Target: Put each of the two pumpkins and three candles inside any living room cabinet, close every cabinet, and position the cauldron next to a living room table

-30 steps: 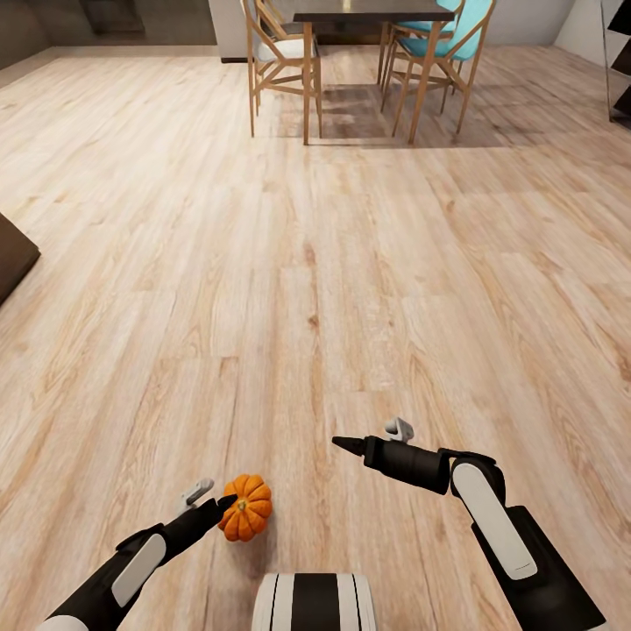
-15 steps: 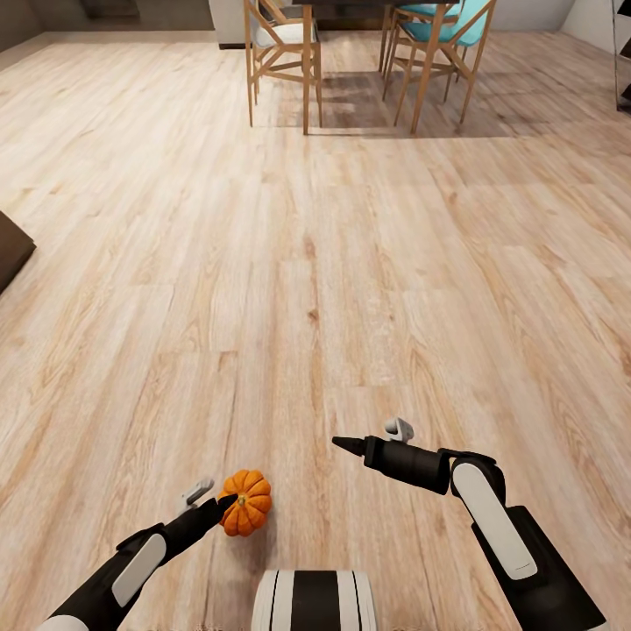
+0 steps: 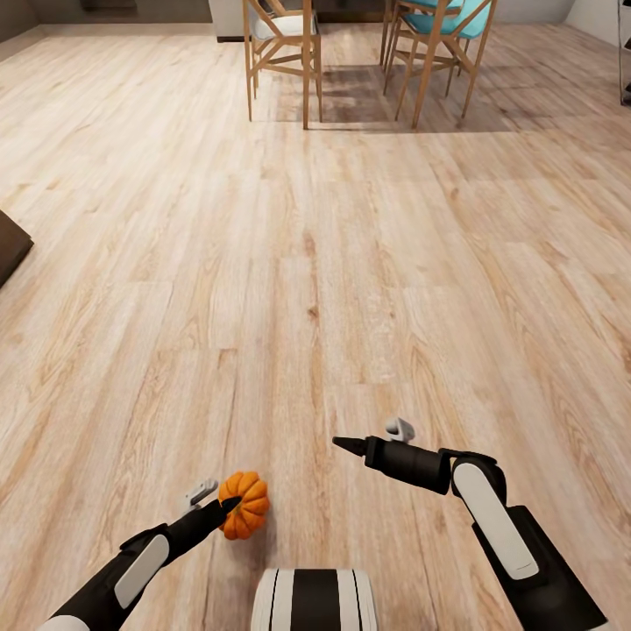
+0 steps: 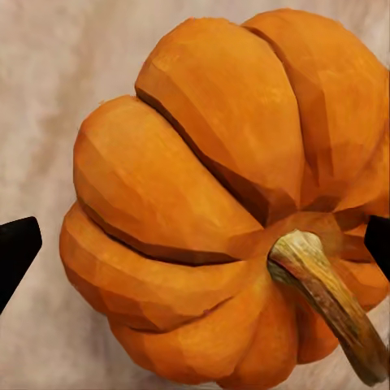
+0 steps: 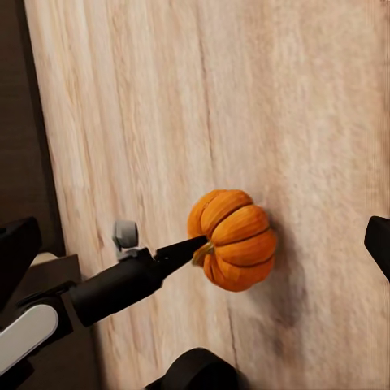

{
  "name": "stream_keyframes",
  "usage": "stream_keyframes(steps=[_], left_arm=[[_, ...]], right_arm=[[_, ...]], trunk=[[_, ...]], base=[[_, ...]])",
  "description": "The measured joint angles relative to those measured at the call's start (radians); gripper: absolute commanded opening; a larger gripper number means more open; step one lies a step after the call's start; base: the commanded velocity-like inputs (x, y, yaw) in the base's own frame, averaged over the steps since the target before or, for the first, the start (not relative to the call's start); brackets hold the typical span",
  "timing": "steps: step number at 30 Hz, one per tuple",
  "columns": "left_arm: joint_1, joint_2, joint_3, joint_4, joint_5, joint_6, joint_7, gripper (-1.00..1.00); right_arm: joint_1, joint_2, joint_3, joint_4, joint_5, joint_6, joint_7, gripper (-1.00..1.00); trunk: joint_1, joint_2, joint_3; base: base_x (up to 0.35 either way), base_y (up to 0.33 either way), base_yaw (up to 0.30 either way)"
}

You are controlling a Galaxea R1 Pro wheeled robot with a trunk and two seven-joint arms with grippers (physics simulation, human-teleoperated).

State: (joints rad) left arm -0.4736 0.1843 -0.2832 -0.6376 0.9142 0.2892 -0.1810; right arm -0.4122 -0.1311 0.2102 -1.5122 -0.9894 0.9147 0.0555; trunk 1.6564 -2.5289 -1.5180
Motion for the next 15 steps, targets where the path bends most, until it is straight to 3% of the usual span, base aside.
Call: stream_keyframes(steps=[15], left_arm=[[0.000, -0.001, 0.000, 0.000, -0.001, 0.000, 0.000, 1.00]], right_arm=[[0.000, -0.010, 0.001, 0.003, -0.002, 0.000, 0.000, 1.00]], trunk=[[0.000, 0.000, 0.000]], base=[[0.000, -0.040, 0.000]])
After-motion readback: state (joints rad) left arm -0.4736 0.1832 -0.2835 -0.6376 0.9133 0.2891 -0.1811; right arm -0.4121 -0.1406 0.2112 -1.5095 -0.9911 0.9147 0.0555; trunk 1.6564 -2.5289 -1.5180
